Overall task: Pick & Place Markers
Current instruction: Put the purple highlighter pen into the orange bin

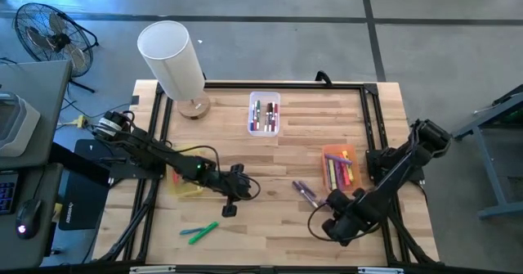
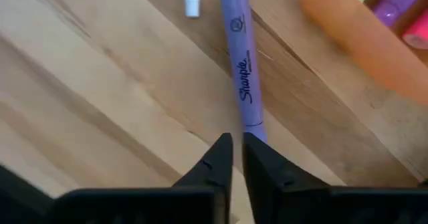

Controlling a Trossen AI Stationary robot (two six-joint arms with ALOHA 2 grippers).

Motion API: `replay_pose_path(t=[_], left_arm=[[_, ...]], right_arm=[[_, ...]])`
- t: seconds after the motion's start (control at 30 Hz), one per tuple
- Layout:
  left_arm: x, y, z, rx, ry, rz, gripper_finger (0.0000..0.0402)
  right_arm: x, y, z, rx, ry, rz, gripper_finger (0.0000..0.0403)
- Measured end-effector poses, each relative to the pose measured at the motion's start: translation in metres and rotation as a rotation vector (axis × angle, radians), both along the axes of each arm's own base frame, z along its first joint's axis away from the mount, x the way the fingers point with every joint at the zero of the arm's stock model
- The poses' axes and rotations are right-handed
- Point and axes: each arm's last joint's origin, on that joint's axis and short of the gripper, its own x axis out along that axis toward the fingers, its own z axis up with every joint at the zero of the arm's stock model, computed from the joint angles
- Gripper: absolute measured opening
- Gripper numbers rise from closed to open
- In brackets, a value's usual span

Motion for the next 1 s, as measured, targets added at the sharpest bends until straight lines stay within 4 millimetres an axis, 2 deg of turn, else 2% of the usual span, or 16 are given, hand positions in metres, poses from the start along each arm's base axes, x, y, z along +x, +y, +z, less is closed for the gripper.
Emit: replay_pose_path(t=[0.23, 0.37, 0.63, 0.8, 1.0], left_arm=[[0.001, -0.001, 0.002, -0.016, -0.021, -0.008, 0.0000], [0.001, -0.001, 0.002, -0.017, -0.021, -0.009, 0.0000], [0.001, -0.001, 0.002, -0.017, -0.021, -0.009, 0.0000], [0.001, -0.001, 0.002, -0.017, -0.020, -0.009, 0.0000], [0.001, -0.001, 0.002, -0.018, -0.019, -0.011, 0.0000]], right_arm=[[-0.004, -0.004, -0.023, 0.025, -0.001, 0.012, 0.0099], [-0.006, -0.009, -0.035, 0.025, -0.016, 0.012, 0.0118], [-0.012, -0.022, -0.059, 0.049, 0.012, 0.021, 0.0117], [-0.012, -0.022, -0.063, 0.064, 0.004, 0.028, 0.0115], [-0.013, -0.022, -0.064, 0.071, 0.016, -0.006, 0.0076]])
